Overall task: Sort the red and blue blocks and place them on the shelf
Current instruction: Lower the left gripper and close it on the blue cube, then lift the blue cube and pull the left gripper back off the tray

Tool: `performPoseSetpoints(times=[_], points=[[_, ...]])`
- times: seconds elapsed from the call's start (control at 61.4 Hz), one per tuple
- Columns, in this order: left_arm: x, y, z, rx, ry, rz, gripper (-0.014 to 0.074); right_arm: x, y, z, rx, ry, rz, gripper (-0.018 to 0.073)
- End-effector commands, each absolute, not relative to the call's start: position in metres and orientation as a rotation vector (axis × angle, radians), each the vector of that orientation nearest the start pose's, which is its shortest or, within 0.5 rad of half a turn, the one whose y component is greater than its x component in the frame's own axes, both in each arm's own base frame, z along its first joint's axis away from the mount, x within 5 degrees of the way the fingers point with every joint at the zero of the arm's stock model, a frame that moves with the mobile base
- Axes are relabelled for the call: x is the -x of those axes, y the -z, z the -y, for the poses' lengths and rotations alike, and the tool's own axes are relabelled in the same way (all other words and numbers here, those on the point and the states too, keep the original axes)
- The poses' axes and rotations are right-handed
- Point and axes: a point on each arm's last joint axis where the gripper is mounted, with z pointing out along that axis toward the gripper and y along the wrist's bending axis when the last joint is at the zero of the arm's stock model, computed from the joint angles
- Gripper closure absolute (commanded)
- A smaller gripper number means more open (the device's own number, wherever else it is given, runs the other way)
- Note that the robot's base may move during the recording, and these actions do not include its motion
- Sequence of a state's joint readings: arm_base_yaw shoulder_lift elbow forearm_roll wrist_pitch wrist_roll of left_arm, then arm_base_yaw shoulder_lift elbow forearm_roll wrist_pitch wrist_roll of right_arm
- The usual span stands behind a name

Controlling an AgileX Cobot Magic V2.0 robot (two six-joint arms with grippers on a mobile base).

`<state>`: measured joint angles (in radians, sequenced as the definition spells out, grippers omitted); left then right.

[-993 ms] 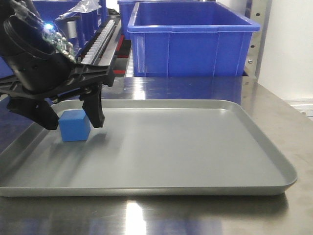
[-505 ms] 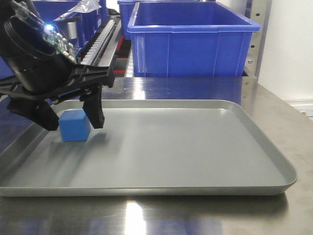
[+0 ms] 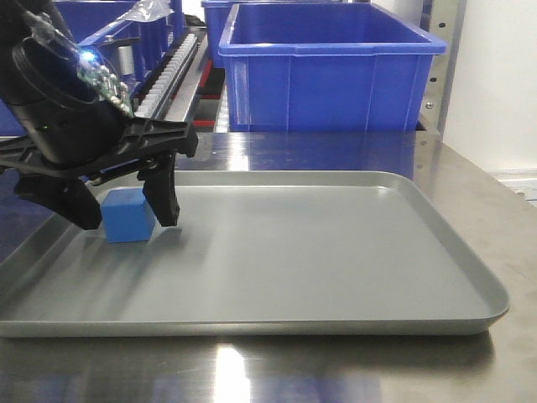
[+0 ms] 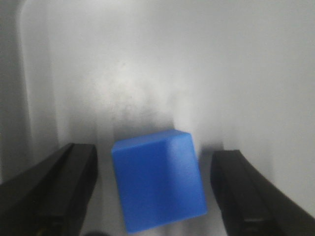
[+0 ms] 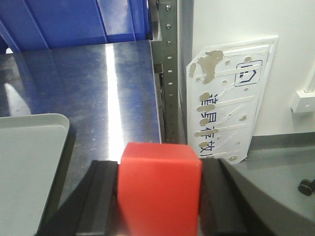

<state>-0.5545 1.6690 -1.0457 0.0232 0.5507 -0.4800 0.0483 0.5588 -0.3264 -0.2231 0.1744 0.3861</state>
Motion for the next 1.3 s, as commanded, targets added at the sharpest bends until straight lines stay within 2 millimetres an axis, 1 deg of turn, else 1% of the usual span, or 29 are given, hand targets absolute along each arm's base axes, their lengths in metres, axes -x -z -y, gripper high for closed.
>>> performPoseSetpoints(times=[0.0, 0.098, 0.212, 0.553, 0.7, 0.814, 1.074, 1.286], points=[[-0.287, -0.233, 0.18, -0.119, 0.375, -2.596, 0.0132, -0.121, -0.28, -0.003, -0.101, -0.115, -1.768, 0.0512], [-0.287, -0.233, 0.18, -0.119, 0.375, -2.596, 0.0223, -0.121, -0.28, -0.003, -0.101, -0.115, -1.768, 0.0512], [-0.287, -0.233, 0.18, -0.119, 0.372, -2.599, 0.0303, -0.121, -0.28, -0.003, -0.101, -0.115, -1.768, 0.0512], [-0.284, -0.23, 0.178, -0.129, 0.336, -2.646, 0.0474, -0.121, -0.28, -0.003, -0.101, -0.115, -1.768, 0.0512], [-0.283, -0.238, 0.175, -0.155, 0.322, -2.618, 0.0473, -0.121, -0.28, -0.003, -0.101, -0.115, -1.768, 0.0512], [-0.28, -0.25, 0.171, -0.185, 0.307, -2.57, 0.0473, -0.121, -0.28, -0.003, -0.101, -0.115, -1.768, 0.0512], [-0.268, -0.287, 0.158, -0.217, 0.302, -2.442, 0.0473, -0.121, -0.28, -0.003, -0.101, -0.115, -1.768, 0.0512], [-0.258, -0.32, 0.135, -0.188, 0.279, -2.337, 0.0473, -0.121, -0.28, -0.003, -0.101, -0.115, -1.768, 0.0512]])
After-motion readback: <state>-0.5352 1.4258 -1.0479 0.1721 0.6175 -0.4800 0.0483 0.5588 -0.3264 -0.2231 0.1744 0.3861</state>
